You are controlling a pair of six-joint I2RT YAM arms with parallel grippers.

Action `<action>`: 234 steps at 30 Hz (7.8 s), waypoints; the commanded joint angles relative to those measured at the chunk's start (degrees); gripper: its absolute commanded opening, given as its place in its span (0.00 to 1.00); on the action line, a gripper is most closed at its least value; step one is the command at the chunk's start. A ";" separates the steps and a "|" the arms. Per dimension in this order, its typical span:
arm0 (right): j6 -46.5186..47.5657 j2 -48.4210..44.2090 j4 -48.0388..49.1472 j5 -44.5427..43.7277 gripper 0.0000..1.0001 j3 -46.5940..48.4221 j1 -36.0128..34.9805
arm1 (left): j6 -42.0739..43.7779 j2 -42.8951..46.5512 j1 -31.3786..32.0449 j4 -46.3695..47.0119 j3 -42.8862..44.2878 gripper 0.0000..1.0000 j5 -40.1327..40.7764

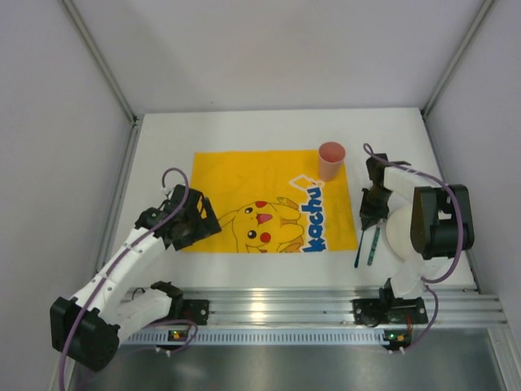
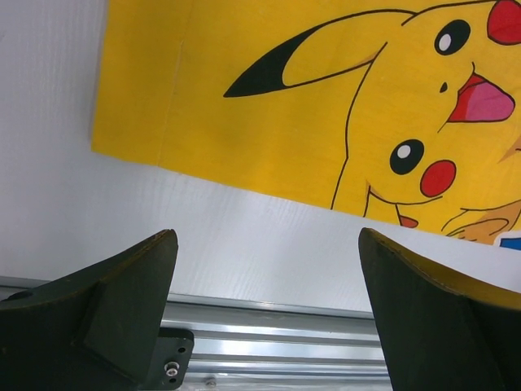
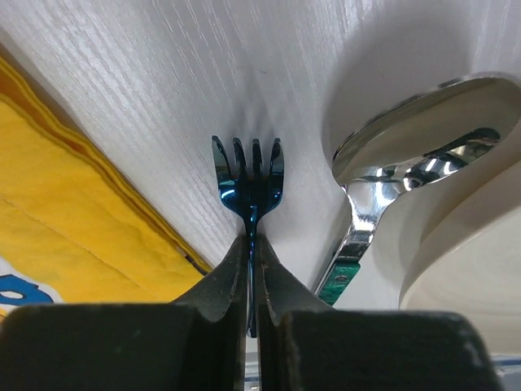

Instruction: Set the dinner table for one person

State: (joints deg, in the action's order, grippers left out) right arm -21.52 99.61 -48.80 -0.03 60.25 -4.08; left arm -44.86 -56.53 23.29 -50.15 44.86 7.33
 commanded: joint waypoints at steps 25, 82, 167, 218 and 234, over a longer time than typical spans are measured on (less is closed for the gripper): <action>-8.27 -21.39 -20.64 17.43 0.00 38.89 -9.90 | 8.47 -41.90 26.36 27.48 53.84 0.66 -31.32; -2.65 -25.26 -22.75 16.03 1.00 30.45 -9.37 | 24.29 -53.06 -31.73 11.86 15.43 0.10 -63.24; -4.94 -15.06 -14.92 -27.38 0.00 32.97 8.57 | 14.53 0.28 -10.10 -2.06 17.27 0.82 -17.62; 11.83 18.98 -9.50 -31.92 0.97 77.41 -54.29 | 9.96 21.03 -10.10 -18.32 24.23 0.85 -2.67; -7.66 -21.74 -7.54 -5.87 1.00 9.94 -0.32 | 13.13 14.43 -10.10 -6.90 17.19 0.84 -12.69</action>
State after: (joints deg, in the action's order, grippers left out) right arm -24.25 74.46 -51.16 -21.67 80.47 -5.34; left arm -32.60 -42.00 12.93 -62.08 62.78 -2.37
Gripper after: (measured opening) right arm 0.996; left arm 0.845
